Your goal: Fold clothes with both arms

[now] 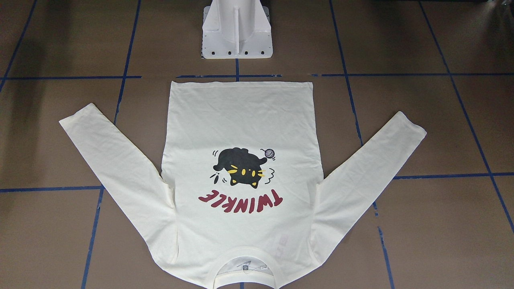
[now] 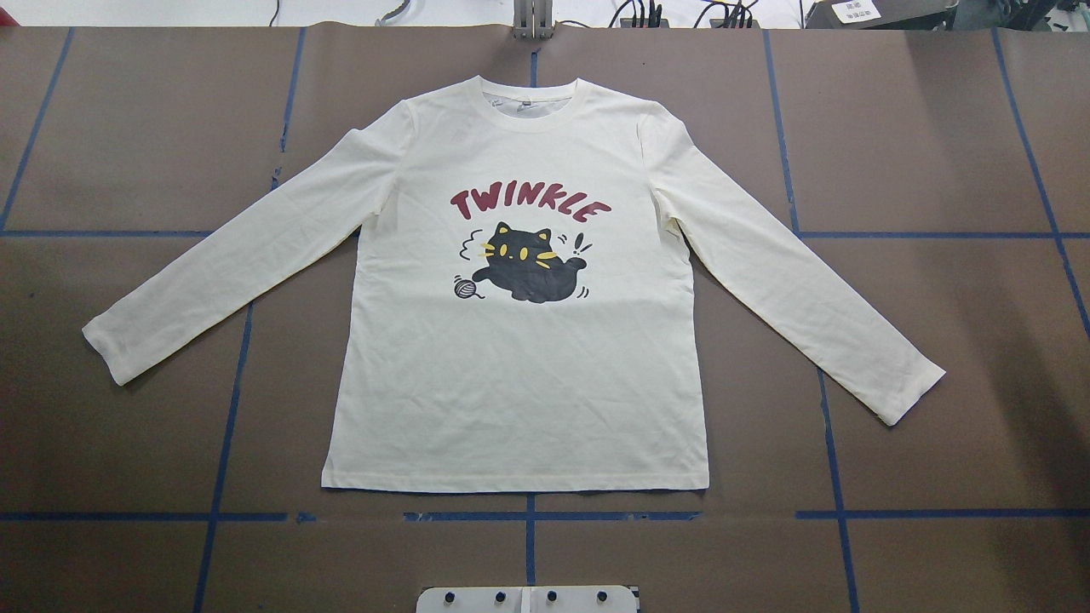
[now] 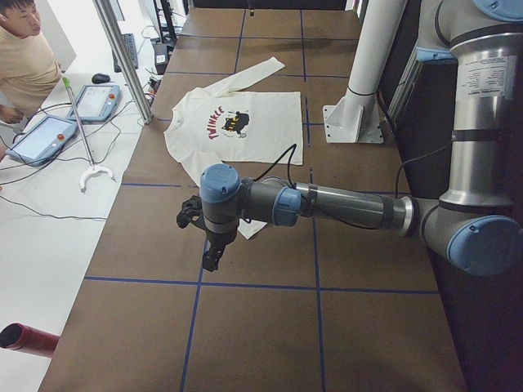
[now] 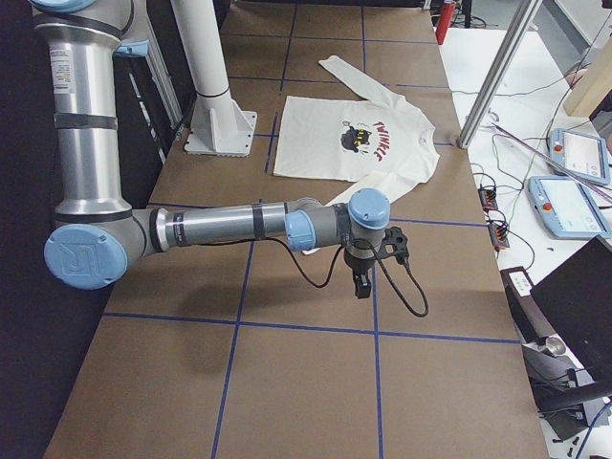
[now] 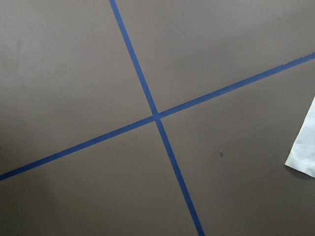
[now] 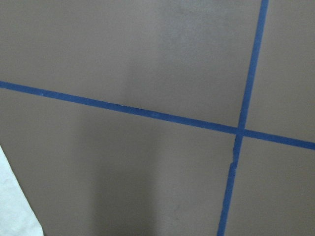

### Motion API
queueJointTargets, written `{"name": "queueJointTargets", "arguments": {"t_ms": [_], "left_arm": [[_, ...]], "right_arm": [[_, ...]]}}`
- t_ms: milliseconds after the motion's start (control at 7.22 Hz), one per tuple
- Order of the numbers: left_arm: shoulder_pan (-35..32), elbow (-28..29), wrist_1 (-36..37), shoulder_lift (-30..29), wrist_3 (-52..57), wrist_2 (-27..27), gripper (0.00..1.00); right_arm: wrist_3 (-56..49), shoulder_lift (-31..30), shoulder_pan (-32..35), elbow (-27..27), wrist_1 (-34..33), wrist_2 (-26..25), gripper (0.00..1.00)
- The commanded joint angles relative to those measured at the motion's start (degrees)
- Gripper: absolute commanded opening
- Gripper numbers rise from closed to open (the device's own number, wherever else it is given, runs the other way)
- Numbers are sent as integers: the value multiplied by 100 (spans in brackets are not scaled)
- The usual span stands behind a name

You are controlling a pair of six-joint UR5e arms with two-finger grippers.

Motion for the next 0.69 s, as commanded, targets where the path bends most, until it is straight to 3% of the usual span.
{"name": "queueJointTargets", "arguments": {"t_ms": [0,139,416,554], "left_arm": [[11,160,-492,3,-13,-324,100],[28,325,-520,3,-5,-683,100],[37,353,-625,3,-13,-844,100],[37,353,-617,-23,-22,-845,100]], "right_arm": [[940,-124,-752,27,617,290,100],[1859,-394,-1069,27,1458,291,100],[3890,-964,-1946,9,3635,91,99],[4926,-1029,-2517,44,4150,-450,98]]}}
